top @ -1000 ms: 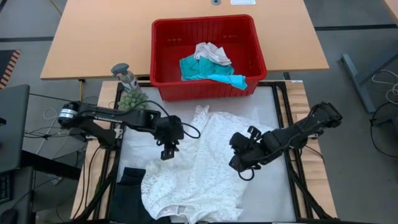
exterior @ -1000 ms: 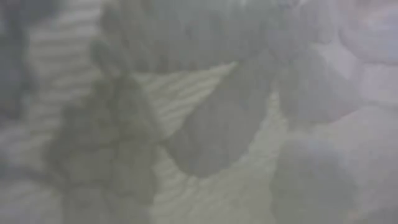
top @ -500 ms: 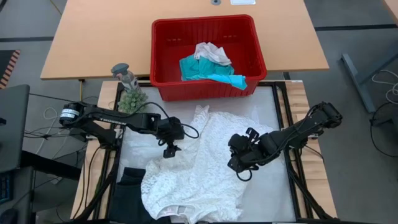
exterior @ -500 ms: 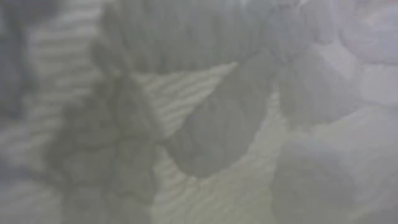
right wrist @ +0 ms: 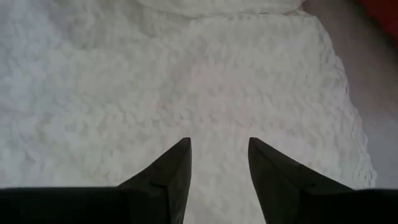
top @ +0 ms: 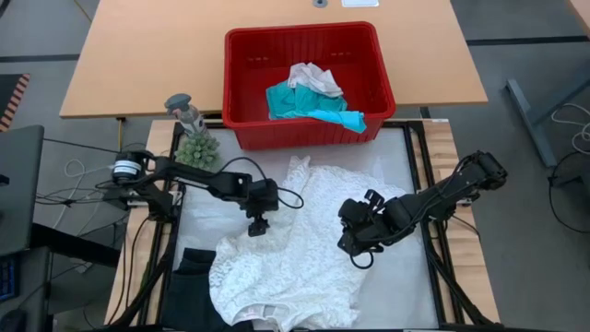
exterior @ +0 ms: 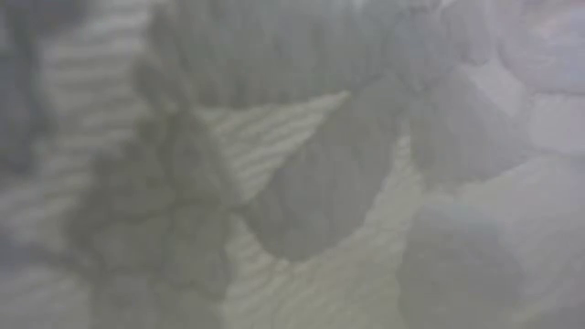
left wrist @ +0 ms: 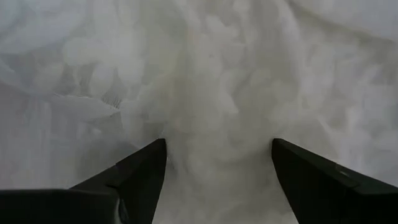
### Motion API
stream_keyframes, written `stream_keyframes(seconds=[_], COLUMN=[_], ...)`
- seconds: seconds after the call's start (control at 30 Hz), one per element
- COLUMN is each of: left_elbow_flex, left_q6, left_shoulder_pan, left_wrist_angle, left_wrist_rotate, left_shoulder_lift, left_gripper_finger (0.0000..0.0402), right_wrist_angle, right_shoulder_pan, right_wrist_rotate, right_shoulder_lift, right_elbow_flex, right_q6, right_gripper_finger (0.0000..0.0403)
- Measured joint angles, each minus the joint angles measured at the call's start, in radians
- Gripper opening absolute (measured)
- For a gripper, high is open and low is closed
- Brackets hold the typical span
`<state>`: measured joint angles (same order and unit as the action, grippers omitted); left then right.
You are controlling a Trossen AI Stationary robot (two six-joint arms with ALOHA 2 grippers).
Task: Fold Laundry from Bin
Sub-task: Fold the white dress
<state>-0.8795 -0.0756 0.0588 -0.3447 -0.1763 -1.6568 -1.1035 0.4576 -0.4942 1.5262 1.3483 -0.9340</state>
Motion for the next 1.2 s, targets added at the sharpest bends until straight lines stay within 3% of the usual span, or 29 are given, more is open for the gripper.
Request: stream_keyframes(seconds=[0.2, 0.4, 0.7, 0.93, 1.2], left_elbow_flex=[-0.001, -0.002, -0.002, -0.002, -0.002], left_q6=[-0.036, -0.033, -0.056, -0.192, -0.337], left_shoulder_pan=[0.010, 0.028, 0.055, 0.051, 0.010], left_wrist_angle=[-0.018, -0.004, -0.032, -0.194, -0.433], left_wrist_rotate=[-0.083, 0.001, 0.005, -0.001, 0.205], left_shoulder_lift=[0.018, 0.031, 0.026, 0.116, 0.355], left_gripper_finger=[0.0218, 0.0137, 0.0012, 0.0002, 0.0001], right_wrist_angle=[0.005, 0.008, 0.011, 0.009, 0.126], right_shoulder_pan=[0.000, 0.000, -0.006, -0.079, -0.253], right_wrist_rotate=[0.000, 0.000, -0.020, -0.064, -0.021], right_shoulder_lift=[0.000, 0.000, 0.000, 0.000, 0.000], right_elbow_flex=[0.000, 0.000, 0.000, 0.001, -0.079], right_q6=[0.000, 0.000, 0.000, 0.000, 0.079], right_gripper_finger=[0.0174, 0.0168, 0.0156, 0.0155, 0.0154])
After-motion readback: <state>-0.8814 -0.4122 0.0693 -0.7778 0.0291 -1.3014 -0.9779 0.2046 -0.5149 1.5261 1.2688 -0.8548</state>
